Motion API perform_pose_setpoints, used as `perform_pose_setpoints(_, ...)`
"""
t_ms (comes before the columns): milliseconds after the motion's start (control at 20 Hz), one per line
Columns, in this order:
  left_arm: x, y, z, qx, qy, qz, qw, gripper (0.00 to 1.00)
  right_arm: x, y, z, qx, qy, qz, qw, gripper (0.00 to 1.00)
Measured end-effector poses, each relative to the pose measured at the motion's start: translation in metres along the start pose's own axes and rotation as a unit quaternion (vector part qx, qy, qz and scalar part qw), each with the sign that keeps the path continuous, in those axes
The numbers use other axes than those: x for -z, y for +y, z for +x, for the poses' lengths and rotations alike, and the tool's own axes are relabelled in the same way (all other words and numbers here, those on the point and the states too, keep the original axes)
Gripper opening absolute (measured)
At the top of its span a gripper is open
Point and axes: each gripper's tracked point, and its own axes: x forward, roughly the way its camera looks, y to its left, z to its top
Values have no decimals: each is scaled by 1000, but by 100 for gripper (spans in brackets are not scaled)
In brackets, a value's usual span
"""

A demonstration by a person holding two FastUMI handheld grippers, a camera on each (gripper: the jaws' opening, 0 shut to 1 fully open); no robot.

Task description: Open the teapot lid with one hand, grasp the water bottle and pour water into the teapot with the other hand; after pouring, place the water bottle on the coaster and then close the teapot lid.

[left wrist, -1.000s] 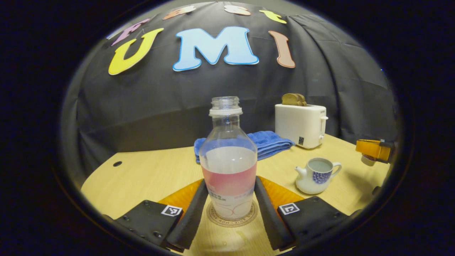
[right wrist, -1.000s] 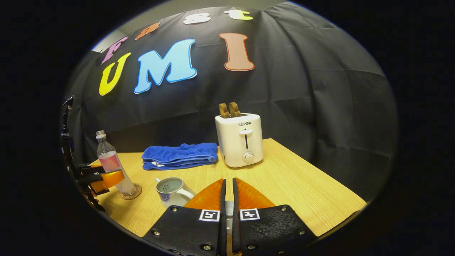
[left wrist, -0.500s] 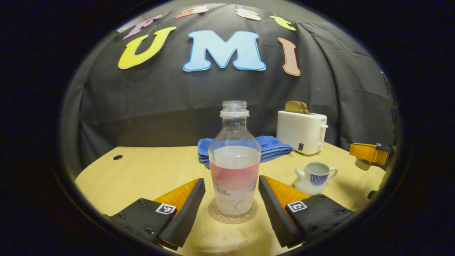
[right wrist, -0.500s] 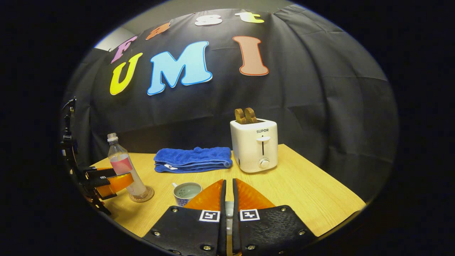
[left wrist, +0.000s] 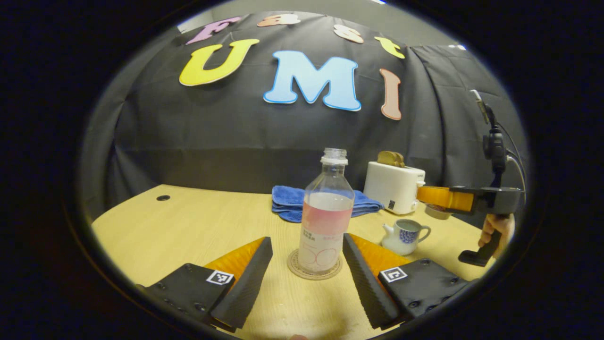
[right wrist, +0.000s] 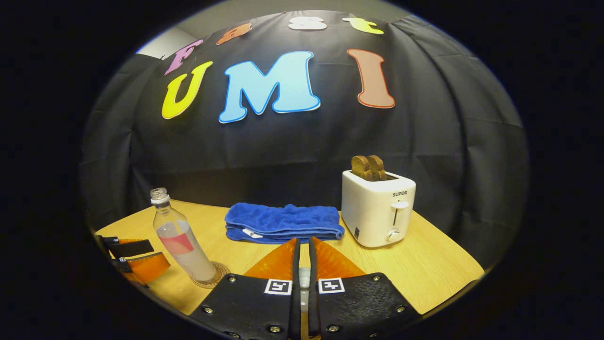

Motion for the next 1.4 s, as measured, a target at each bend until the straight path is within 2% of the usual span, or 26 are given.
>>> perform_pose_setpoints(200, -1, 2, -8, 8, -11, -24, 1000, 100, 10, 2, 23, -17, 1, 49, 999, 6)
perform_pose_setpoints(300, -4, -2, -10, 13, -15, -27, 999, 99, 15, 1, 31, -20, -2, 54, 998, 6)
perform_pose_setpoints(650, -4, -7, -10, 21, -15, -24, 999, 99, 33, 3, 41, -7, 1, 17, 1000, 6)
perform_pose_setpoints(1100, -1, -13, -10, 31, -11, -19, 999, 99, 45, 1, 46, 0, -4, 17, 1000, 6)
perform_pose_setpoints(1400, -2, -11, -10, 27, -13, -9, 1000, 99, 43, 5, 40, 5, -5, 1, 1000, 17)
